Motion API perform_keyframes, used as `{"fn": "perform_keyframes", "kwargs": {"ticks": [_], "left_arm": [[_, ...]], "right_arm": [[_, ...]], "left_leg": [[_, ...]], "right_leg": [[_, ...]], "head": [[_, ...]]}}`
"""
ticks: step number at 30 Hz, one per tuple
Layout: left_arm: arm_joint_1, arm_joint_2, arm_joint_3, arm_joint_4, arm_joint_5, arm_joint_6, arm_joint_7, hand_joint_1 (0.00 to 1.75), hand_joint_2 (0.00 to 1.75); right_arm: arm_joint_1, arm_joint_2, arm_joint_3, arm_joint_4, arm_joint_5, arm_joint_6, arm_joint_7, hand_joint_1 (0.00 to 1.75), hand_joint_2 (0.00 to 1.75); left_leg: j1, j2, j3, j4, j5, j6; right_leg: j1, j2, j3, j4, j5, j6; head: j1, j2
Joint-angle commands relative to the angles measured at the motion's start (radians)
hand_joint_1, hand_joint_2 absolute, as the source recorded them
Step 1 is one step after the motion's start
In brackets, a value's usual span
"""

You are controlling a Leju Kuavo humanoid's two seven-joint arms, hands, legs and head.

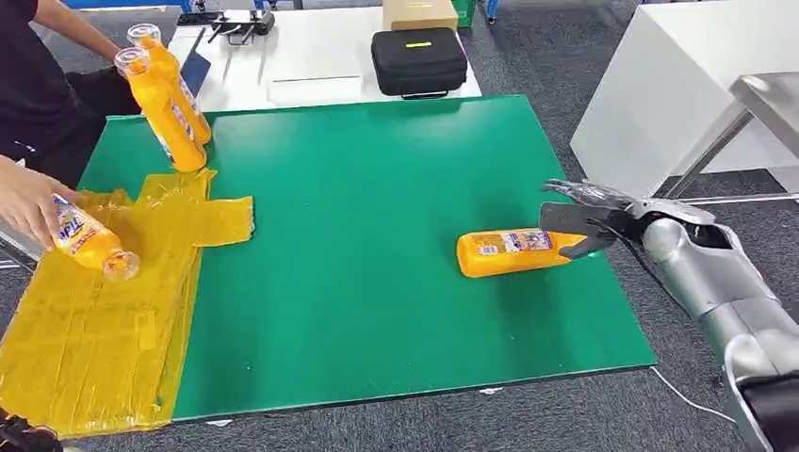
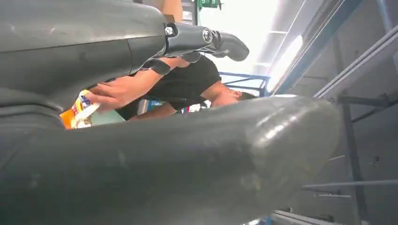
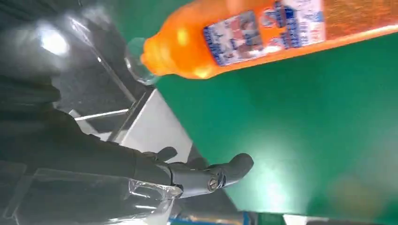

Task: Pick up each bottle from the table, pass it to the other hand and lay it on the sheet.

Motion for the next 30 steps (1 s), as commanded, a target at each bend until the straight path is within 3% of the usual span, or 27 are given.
{"fn": "perform_keyframes", "kwargs": {"ticks": [1, 11, 30], "left_arm": [[0.055, -0.052, 0.107, -0.043, 0.001, -0.048, 0.002, 0.0, 0.0], [0.087, -0.109, 0.146, -0.087, -0.02, -0.068, 0.002, 0.0, 0.0], [0.139, -0.167, 0.158, -0.123, -0.074, -0.076, 0.002, 0.0, 0.0]], "right_arm": [[-0.272, 0.098, 0.275, 0.248, -0.05, 0.096, -0.003, 0.0, 1.75], [-0.383, 0.103, 0.428, 0.319, -0.123, 0.168, -0.004, 0.0, 1.75], [-0.395, 0.18, 0.589, 0.482, -0.19, 0.187, -0.007, 0.0, 1.75]], "left_leg": [[0.0, 0.007, 0.004, 0.0, -0.003, -0.002], [0.0, 0.003, 0.003, 0.001, -0.001, -0.001], [0.001, 0.003, 0.005, 0.0, -0.002, -0.002]], "right_leg": [[0.0, 0.006, 0.002, 0.0, -0.001, -0.002], [0.0, 0.002, 0.002, 0.0, -0.001, -0.002], [0.001, 0.001, 0.005, -0.001, -0.001, -0.003]], "head": [[0.0, 0.0], [0.0, 0.0], [0.0, 0.0]]}}
